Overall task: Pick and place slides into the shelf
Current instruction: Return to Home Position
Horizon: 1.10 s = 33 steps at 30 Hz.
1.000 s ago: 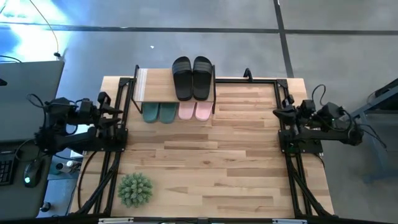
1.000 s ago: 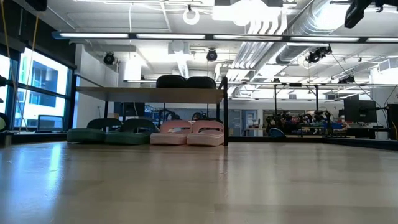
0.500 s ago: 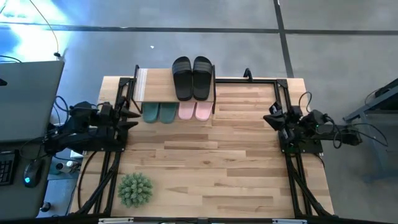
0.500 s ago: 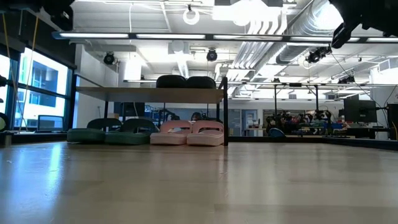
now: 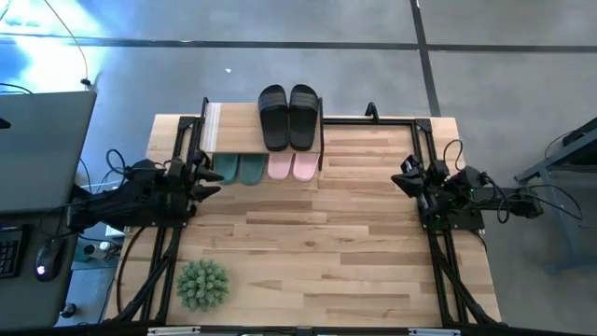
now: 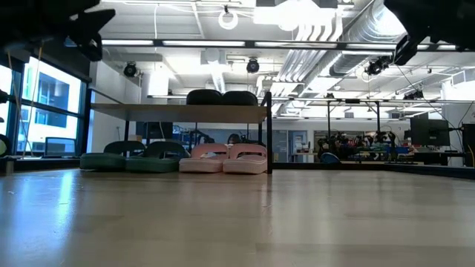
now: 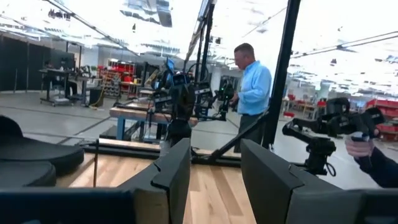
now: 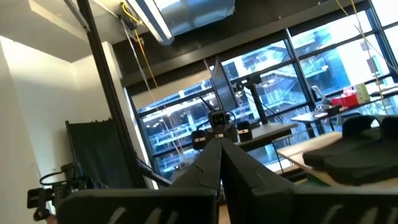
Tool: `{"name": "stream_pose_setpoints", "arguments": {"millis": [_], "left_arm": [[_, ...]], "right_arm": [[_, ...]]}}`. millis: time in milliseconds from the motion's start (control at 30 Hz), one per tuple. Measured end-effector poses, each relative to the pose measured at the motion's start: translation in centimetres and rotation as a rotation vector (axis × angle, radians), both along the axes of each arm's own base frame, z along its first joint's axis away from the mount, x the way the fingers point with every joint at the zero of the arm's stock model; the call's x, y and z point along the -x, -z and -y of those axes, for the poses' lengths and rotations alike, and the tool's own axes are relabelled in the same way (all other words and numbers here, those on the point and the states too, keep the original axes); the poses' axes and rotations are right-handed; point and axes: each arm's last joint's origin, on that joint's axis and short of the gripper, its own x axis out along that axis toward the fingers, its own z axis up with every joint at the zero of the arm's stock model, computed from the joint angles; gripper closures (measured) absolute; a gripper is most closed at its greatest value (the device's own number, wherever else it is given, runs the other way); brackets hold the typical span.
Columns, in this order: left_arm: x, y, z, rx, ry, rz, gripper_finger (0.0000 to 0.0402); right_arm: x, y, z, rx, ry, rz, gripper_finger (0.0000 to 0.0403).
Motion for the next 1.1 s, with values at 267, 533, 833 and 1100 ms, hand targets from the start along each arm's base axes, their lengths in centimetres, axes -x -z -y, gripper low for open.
{"name": "stream_pose_setpoints", "arguments": {"millis": [267, 533, 833, 1100], "left_arm": [[-0.7, 2.1, -0.2, 0.02, 0.006, 0.015, 0.0275], [-0.9, 2.9, -0.3, 0.037, 0.007, -0.009, 0.0275], [-1.0, 3.5, -0.4, 0.05, 0.006, -0.04, 0.0275], [-1.2, 4.8, -0.5, 0.066, -0.008, -0.174, 0.0275]], "right_arm": [[-0.2, 0.4, 0.0, -0.014, 0.001, -0.041, 0.0402], [-0.7, 2.2, 0.1, -0.054, 0.001, -0.094, 0.0402], [-0.8, 2.5, 0.1, -0.024, 0.01, -0.127, 0.0403], [-1.2, 4.5, 0.1, 0.016, 0.034, -0.343, 0.0403]]}}
